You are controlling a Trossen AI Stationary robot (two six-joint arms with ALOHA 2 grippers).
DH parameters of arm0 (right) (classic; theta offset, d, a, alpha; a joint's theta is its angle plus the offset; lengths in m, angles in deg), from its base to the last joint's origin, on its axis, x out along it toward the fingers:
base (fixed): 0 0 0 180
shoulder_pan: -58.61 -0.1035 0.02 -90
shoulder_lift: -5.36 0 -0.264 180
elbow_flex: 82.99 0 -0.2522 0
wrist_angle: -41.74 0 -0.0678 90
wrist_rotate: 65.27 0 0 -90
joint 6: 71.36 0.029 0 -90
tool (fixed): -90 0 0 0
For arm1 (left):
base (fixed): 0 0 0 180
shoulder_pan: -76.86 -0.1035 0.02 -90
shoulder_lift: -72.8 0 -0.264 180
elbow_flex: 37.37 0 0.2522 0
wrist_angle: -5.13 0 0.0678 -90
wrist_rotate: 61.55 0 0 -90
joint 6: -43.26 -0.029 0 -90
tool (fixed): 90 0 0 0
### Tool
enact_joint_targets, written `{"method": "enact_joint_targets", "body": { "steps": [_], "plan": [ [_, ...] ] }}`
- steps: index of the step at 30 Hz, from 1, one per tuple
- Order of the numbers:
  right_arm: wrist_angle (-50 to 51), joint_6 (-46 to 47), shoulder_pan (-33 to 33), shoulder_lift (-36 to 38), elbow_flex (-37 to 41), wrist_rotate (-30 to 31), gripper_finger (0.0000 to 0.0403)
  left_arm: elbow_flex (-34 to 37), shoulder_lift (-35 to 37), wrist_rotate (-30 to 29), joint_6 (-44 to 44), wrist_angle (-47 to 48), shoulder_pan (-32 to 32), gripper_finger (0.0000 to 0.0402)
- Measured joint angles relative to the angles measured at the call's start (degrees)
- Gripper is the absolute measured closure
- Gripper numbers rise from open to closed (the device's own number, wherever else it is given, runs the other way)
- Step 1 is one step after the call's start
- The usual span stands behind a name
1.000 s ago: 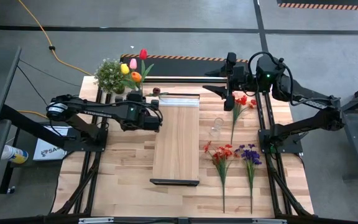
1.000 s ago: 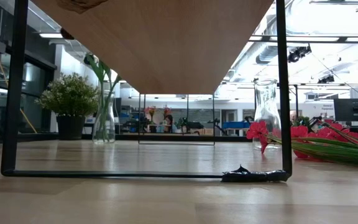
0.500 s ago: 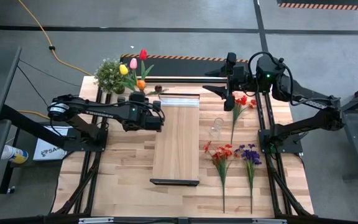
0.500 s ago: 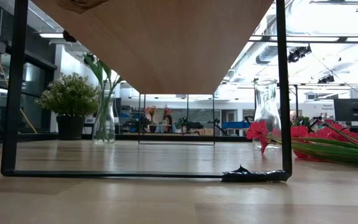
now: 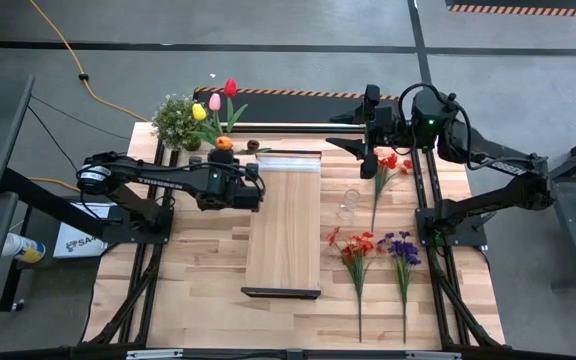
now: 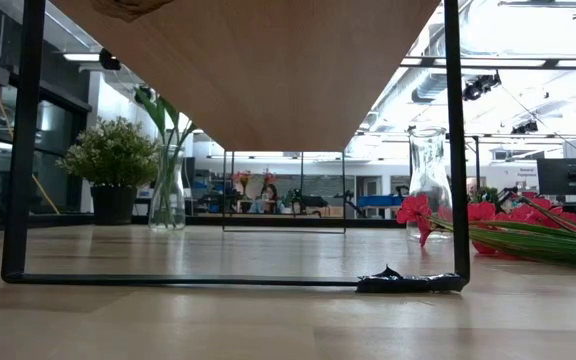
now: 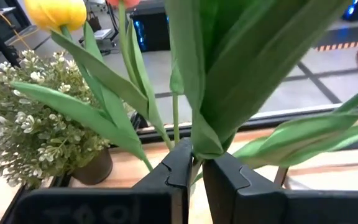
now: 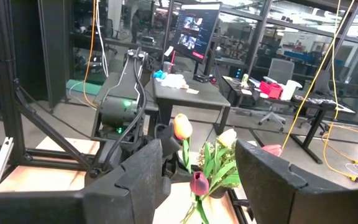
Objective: Pick and place flowers into a vace then onto a shelf
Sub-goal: Put the orange flower into the left vase
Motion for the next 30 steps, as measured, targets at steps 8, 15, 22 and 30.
{"method": "enact_joint_targets", "body": {
  "steps": [8, 15, 22, 30],
  "plan": [
    [-0.02, 0.03, 0.00, 0.00, 0.01, -0.02, 0.0208, 0.00, 0.00, 3.52, 0.00, 3.55, -0.07, 0.0328],
    [-0.02, 0.05, 0.00, 0.00, 0.01, -0.02, 0.0208, 0.00, 0.00, 6.38, 0.02, 3.07, -3.05, 0.0327],
    [-0.04, 0.01, 0.00, 0.00, 0.01, -0.02, 0.0208, 0.00, 0.02, 8.33, -0.81, 0.96, -6.12, 0.0327],
    [-0.04, -0.10, 0.00, 0.00, 0.01, -0.02, 0.0208, 0.00, 0.02, 8.22, -3.10, -0.75, -6.41, 0.0327]
  ]
}}
